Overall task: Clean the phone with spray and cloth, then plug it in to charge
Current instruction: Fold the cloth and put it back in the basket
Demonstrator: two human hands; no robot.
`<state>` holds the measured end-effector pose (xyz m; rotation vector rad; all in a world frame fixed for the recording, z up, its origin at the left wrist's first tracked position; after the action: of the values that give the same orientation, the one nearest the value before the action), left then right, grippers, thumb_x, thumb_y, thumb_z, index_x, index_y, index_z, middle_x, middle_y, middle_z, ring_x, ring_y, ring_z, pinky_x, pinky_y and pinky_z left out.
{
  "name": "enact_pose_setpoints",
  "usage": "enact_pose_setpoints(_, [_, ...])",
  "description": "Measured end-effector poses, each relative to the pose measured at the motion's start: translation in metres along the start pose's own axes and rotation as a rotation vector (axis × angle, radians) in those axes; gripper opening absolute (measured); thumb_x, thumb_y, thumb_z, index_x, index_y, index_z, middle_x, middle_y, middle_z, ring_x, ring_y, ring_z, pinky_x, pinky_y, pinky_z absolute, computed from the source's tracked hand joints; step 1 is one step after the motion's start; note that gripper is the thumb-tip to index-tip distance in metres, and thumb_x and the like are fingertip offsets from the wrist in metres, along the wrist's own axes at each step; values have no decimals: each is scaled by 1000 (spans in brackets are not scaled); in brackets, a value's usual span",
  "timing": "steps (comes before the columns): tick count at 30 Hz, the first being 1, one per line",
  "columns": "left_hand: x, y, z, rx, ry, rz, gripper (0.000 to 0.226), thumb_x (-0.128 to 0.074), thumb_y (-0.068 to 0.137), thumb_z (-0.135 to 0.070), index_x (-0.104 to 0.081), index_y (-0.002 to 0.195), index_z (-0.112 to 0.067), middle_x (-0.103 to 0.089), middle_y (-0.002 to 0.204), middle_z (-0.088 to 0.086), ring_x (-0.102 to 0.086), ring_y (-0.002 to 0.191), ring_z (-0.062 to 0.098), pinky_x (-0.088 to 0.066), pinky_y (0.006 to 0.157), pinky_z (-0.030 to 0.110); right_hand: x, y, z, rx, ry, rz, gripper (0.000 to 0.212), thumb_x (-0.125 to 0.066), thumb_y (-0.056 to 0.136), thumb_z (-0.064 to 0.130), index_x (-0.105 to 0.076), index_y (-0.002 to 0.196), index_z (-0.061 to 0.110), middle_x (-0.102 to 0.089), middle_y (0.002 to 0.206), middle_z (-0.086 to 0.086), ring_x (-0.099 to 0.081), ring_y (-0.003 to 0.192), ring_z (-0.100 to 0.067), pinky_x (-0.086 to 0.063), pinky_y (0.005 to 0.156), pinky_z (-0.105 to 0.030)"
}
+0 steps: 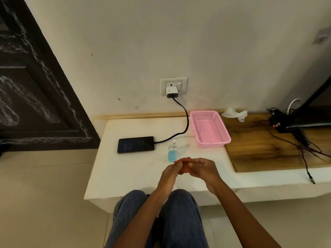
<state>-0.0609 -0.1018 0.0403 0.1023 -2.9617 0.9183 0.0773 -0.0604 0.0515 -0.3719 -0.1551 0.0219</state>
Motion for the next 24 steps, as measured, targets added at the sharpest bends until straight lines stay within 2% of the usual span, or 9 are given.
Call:
enact_pose_setpoints(4, [-9, -3, -17, -123, -76, 41, 45, -52, 93, -38, -44, 131, -15, -53, 126, 4, -51, 108, 11, -38, 98, 30, 10, -9, 12, 27, 5, 59, 27, -62, 88, 19, -62, 111, 4, -68, 105, -11, -68, 88, -21, -56, 69, -21])
enact_pose_setpoints(7, [-11, -2, -26, -191, -30, 13, 21, -60, 89, -35, -56, 106, -23, -60, 104, -3, -59, 84, 6, -46, 75, 8, 18, -16, 17, 36, -3, 102, 31, -59, 89, 20, -59, 116, 3, -66, 110, -14, -67, 93, -26, -55, 76, -27])
enact_pose_setpoints(9, [-10, -2, -30, -219, -21, -36, 18, -63, 86, -34, -59, 99, -21, -63, 96, -3, -61, 84, 9, -46, 65, 6, 22, -19, 18, 22, -30, 131, 33, -59, 90, 20, -56, 118, 4, -64, 113, -15, -65, 95, -27, -55, 79, -30])
enact_pose_setpoints(11, [-7, -2, -34, -233, -8, -102, 22, -64, 86, -32, -61, 102, -17, -62, 94, -4, -59, 88, 12, -45, 68, 7, 24, -22, 18, 1, -61, 164, 32, -58, 90, 20, -53, 119, 7, -61, 115, -13, -63, 96, -25, -54, 79, -30])
enact_pose_setpoints(13, [-6, -4, -38, -240, -12, -140, 28, -63, 87, -30, -62, 108, -12, -62, 96, -3, -58, 91, 13, -47, 78, 14, 25, -25, 18, -10, -81, 196, 35, -58, 90, 20, -50, 122, 9, -57, 116, -10, -60, 99, -25, -53, 80, -31])
enact_pose_setpoints(17, [-10, -8, -43, -237, -30, -134, 34, -61, 89, -30, -61, 115, -9, -62, 102, 0, -61, 96, 17, -47, 88, 25, 33, -27, 20, -5, -94, 204, 38, -59, 90, 21, -50, 124, 9, -56, 119, -11, -58, 106, -28, -53, 82, -33])
enact_pose_setpoints(21, [-17, -6, -44, -174, -100, -88, 25, -56, 92, -33, -57, 109, -15, -61, 104, 3, -62, 94, 19, -51, 90, 31, 41, -25, 22, 4, -65, 188, 34, -62, 88, 20, -56, 119, 8, -61, 116, -14, -61, 102, -28, -54, 83, -34])
enact_pose_setpoints(24, [-24, -5, -45, -148, -105, -21, 20, -50, 95, -37, -53, 106, -21, -61, 108, 4, -63, 96, 22, -55, 84, 32, 47, -23, 23, 9, 29, 162, 34, -64, 86, 20, -58, 117, 9, -63, 114, -13, -62, 101, -27, -54, 83, -34])
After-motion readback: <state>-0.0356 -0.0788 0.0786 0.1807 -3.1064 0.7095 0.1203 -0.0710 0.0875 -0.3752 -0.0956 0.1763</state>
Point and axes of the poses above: each hand's wrist, its own y-axis towards the middle knuckle, its own x-axis out of the back of the hand, z = x × y, the point moved 6 cm from there along y, towards the middle knuckle
